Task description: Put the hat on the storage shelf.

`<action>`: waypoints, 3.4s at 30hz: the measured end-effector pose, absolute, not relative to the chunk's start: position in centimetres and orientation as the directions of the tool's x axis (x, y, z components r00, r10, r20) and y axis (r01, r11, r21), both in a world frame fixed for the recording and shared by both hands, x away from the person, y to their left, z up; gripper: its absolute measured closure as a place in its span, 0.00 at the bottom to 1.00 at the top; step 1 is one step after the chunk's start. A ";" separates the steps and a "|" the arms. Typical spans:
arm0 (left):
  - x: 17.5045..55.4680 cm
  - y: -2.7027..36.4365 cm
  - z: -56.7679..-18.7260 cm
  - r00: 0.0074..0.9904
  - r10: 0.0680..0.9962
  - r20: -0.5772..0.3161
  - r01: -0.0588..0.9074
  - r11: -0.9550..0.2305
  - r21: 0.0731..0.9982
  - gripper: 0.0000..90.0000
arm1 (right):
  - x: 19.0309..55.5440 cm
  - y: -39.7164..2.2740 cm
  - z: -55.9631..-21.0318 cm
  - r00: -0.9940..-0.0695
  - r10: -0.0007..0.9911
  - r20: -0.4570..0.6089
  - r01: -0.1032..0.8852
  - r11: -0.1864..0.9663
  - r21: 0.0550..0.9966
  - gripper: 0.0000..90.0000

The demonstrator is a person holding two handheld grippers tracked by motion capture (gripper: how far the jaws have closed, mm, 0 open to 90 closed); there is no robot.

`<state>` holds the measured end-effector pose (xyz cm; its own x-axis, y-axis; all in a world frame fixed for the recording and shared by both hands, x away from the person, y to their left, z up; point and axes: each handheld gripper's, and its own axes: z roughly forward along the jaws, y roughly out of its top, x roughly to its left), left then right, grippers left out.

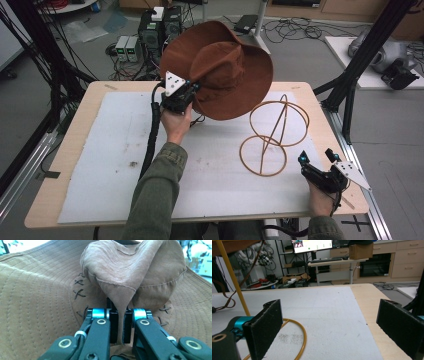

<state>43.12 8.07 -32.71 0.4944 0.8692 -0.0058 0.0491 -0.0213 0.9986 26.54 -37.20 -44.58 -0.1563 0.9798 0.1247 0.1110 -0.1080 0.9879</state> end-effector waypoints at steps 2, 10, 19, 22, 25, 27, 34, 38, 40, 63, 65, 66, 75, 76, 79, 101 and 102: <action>43.0 8.9 -32.4 0.487 0.873 -0.035 0.043 0.016 0.999 0.98 | 26.5 -37.2 -44.6 -0.155 0.981 0.116 0.104 -0.100 0.990 0.07; 41.7 11.2 -30.5 0.488 0.869 -0.075 -0.028 0.102 0.994 0.98 | 26.4 -37.2 -44.5 -0.150 0.983 0.110 0.092 -0.097 0.991 0.07; 40.2 11.9 -27.7 0.545 0.835 -0.077 -0.083 0.145 0.986 0.98 | 26.4 -37.0 -44.5 -0.154 0.983 0.099 0.092 -0.085 0.992 0.07; 39.9 11.8 -27.2 0.567 0.820 -0.079 -0.094 0.160 0.983 0.98 | 26.4 -37.0 -44.5 -0.156 0.983 0.099 0.094 -0.084 0.992 0.07; 39.4 11.3 -26.1 0.616 0.784 -0.082 -0.109 0.188 0.976 0.98 | 26.4 -36.9 -44.5 -0.158 0.982 0.103 0.094 -0.089 0.992 0.07; 39.2 11.0 -25.7 0.639 0.764 -0.084 -0.110 0.200 0.974 0.98 | 26.4 -36.8 -44.5 -0.159 0.982 0.106 0.093 -0.092 0.991 0.07; 38.2 8.6 -23.7 0.741 0.671 -0.020 -0.141 0.184 0.973 0.98 | 26.5 -36.7 -44.5 -0.161 0.982 0.100 0.098 -0.085 0.992 0.07; 37.9 7.1 -22.9 0.780 0.626 0.014 -0.149 0.163 0.975 0.98 | 26.5 -36.7 -44.5 -0.159 0.982 0.098 0.099 -0.083 0.992 0.07; 37.7 6.1 -22.4 0.807 0.591 0.021 -0.145 0.162 0.976 0.98 | 26.5 -36.8 -44.5 -0.160 0.982 0.096 0.097 -0.081 0.992 0.07; 38.5 -2.4 -23.6 0.923 0.381 -0.059 0.094 -0.073 0.993 0.98 | 26.3 -36.8 -44.5 -0.163 0.983 0.089 0.087 -0.075 0.993 0.07; 38.4 -2.6 -23.9 0.925 0.374 -0.066 0.105 -0.085 0.991 0.98 | 26.3 -36.8 -44.5 -0.164 0.983 0.087 0.091 -0.073 0.993 0.07; 38.3 -2.7 -24.1 0.926 0.370 -0.075 0.115 -0.090 0.989 0.98 | 26.3 -36.8 -44.5 -0.165 0.983 0.085 0.090 -0.071 0.993 0.07; 37.9 -3.4 -25.0 0.929 0.363 -0.068 0.134 -0.159 0.978 0.98 | 26.3 -36.6 -44.5 -0.162 0.982 0.096 0.091 -0.082 0.992 0.07; 37.8 -3.3 -25.0 0.931 0.360 -0.062 0.129 -0.164 0.978 0.98 | 26.3 -36.7 -44.5 -0.165 0.982 0.088 0.089 -0.074 0.993 0.07; 37.4 -3.4 -25.5 0.933 0.356 -0.055 0.126 -0.180 0.976 0.98 | 26.3 -36.7 -44.5 -0.165 0.982 0.088 0.091 -0.074 0.993 0.07; 36.4 -2.9 -28.0 0.931 0.364 -0.039 0.104 -0.162 0.981 0.80 | 26.3 -36.6 -44.6 -0.163 0.983 0.089 0.097 -0.074 0.993 0.07; 36.4 -2.9 -28.0 0.931 0.364 -0.039 0.104 -0.162 0.981 0.78 | 26.3 -36.6 -44.6 -0.163 0.983 0.089 0.097 -0.074 0.993 0.07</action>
<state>36.44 -2.85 -27.98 0.9307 0.3637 -0.0387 0.1042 -0.1621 0.9813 26.33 -36.57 -44.64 -0.1633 0.9826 0.0888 0.0973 -0.0736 0.9925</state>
